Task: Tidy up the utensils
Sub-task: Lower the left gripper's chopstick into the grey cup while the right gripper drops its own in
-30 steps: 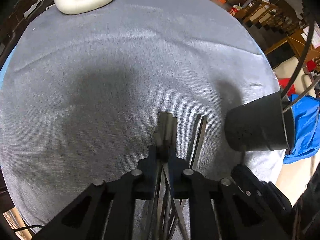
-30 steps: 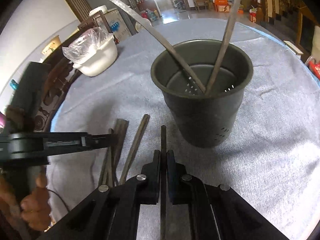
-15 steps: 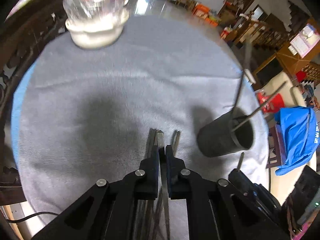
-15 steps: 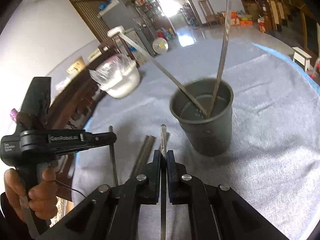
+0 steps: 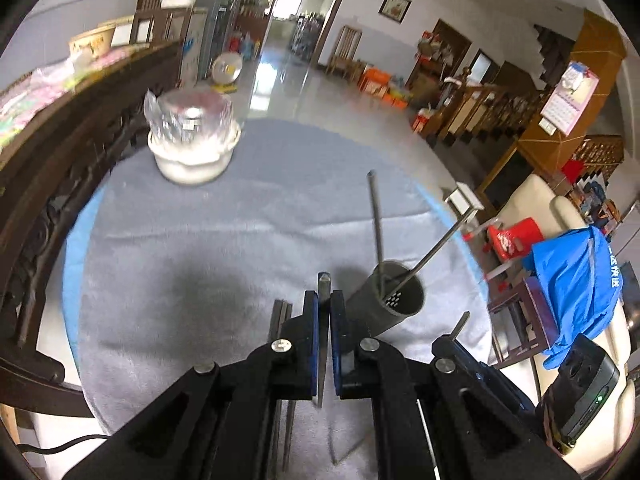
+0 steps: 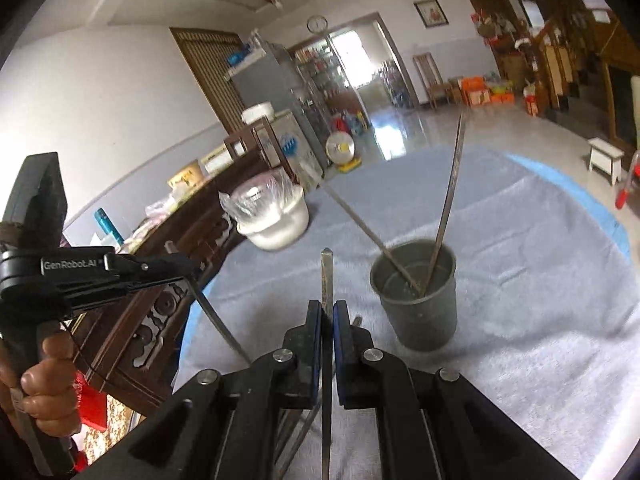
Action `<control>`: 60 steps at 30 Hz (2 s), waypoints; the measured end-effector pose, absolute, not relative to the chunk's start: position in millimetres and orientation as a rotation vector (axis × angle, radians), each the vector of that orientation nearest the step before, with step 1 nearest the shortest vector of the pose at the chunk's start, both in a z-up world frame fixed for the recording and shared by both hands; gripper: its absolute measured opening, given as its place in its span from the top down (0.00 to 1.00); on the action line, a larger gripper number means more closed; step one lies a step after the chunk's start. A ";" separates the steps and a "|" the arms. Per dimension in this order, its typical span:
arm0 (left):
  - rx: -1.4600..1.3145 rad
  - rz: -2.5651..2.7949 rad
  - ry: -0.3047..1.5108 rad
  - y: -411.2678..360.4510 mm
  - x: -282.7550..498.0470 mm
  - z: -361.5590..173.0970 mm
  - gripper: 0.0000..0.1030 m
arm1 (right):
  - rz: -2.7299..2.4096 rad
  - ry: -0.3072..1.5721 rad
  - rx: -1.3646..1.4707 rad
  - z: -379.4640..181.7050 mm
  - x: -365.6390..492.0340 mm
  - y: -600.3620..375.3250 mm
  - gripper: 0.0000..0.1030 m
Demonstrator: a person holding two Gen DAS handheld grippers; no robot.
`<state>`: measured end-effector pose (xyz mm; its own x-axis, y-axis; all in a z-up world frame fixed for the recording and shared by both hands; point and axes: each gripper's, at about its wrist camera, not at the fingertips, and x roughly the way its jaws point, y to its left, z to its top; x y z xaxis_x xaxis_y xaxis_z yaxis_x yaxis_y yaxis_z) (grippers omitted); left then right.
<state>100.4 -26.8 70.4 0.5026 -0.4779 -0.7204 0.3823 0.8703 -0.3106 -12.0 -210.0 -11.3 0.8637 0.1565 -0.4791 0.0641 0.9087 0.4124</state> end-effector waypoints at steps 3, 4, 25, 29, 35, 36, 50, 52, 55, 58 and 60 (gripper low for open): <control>-0.117 -0.523 0.865 -27.6 94.3 84.3 0.94 | 0.027 0.468 0.402 6.0 -20.5 -212.7 0.94; -0.119 -0.523 0.851 -27.9 92.9 88.9 0.94 | 0.021 0.448 0.394 11.9 -22.3 -215.3 0.94; -0.177 -0.561 0.591 -63.3 91.8 162.8 0.94 | -0.237 0.150 0.326 88.6 -11.1 -275.0 0.94; -0.170 -0.564 0.635 -83.2 102.0 141.9 0.94 | -0.234 0.203 0.327 72.6 -4.6 -275.7 0.94; -0.147 -0.561 0.728 -103.5 111.9 109.8 0.94 | -0.213 0.260 0.360 55.5 -5.7 -285.1 0.94; -0.147 -0.561 0.736 -104.1 111.8 106.9 0.94 | -0.210 0.265 0.363 53.4 -6.5 -286.5 0.94; -0.153 -0.589 0.830 -85.0 107.3 80.4 0.69 | -0.097 0.438 0.571 18.7 3.3 -295.4 0.90; -0.156 -0.578 0.823 -76.7 104.5 78.1 0.61 | -0.081 0.451 0.602 11.9 1.3 -297.8 0.89; -0.152 -0.552 0.817 -60.6 99.3 72.6 0.59 | -0.065 0.452 0.618 4.2 -7.7 -298.8 0.87; -0.169 -0.507 0.824 -39.7 97.3 63.0 0.55 | -0.040 0.435 0.627 -1.9 -20.5 -296.9 0.78; -0.179 -0.478 0.838 -26.9 97.7 55.1 0.54 | -0.029 0.415 0.633 -2.7 -27.6 -295.1 0.57</control>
<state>97.7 -26.9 55.1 0.5711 -0.4738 -0.6704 0.3355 0.8800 -0.3362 -27.6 -295.1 -2.7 0.9176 0.0986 -0.3850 0.1518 0.8084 0.5687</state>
